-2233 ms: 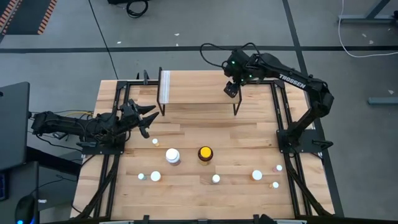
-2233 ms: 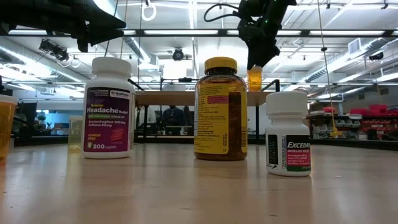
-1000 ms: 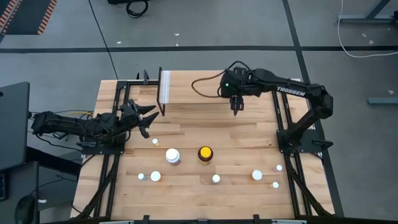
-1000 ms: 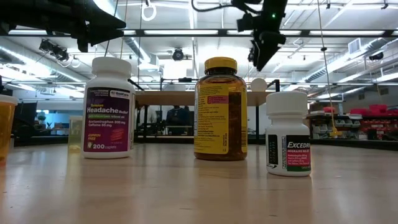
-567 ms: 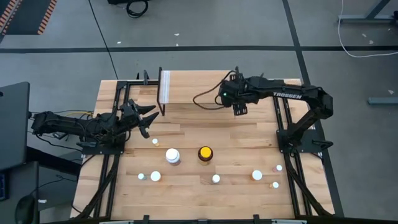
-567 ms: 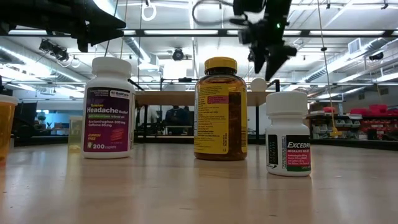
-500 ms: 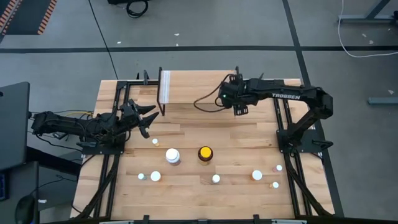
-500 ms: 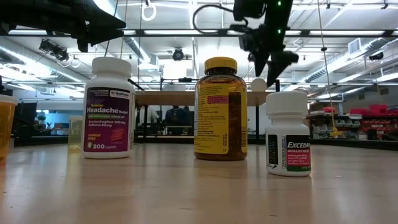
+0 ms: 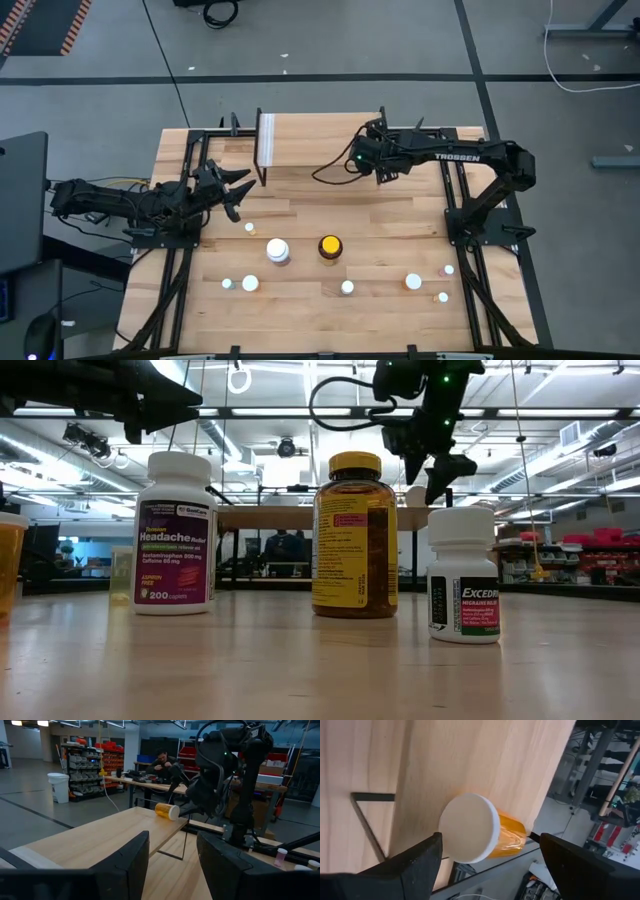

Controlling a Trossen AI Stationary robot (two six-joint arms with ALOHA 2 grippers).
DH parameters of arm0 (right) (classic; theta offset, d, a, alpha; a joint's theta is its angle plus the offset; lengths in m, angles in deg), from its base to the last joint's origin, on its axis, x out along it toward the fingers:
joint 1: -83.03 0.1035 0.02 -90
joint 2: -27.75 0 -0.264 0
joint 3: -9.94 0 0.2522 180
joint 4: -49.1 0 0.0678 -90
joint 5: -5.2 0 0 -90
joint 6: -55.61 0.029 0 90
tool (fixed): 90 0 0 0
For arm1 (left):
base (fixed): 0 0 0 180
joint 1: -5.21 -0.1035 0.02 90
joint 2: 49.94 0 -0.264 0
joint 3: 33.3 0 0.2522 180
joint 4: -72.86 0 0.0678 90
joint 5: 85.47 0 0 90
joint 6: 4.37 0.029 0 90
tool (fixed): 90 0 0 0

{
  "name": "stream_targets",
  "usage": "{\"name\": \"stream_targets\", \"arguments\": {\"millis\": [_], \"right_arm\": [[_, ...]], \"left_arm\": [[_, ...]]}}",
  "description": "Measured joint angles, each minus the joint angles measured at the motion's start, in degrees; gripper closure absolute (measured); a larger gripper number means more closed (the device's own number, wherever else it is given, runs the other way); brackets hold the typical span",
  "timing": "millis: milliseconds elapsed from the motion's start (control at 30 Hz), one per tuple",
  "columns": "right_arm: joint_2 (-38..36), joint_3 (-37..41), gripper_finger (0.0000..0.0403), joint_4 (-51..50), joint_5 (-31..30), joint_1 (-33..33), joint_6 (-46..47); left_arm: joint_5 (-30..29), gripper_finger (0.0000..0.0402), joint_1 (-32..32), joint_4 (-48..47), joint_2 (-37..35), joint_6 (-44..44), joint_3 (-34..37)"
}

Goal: Pick and place medicine bottles onto shelf by color
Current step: Put the top small orange medicine bottle on the shelf

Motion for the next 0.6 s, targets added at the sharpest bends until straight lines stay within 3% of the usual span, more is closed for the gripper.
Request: {"name": "stream_targets", "arguments": {"millis": [600], "right_arm": [[0.07,0.02,0.0074,0.14,2.96,0.00,-8.92]], "left_arm": [[-0.01,0.0226,0.00,0.00,0.01,0.00,0.00]]}}
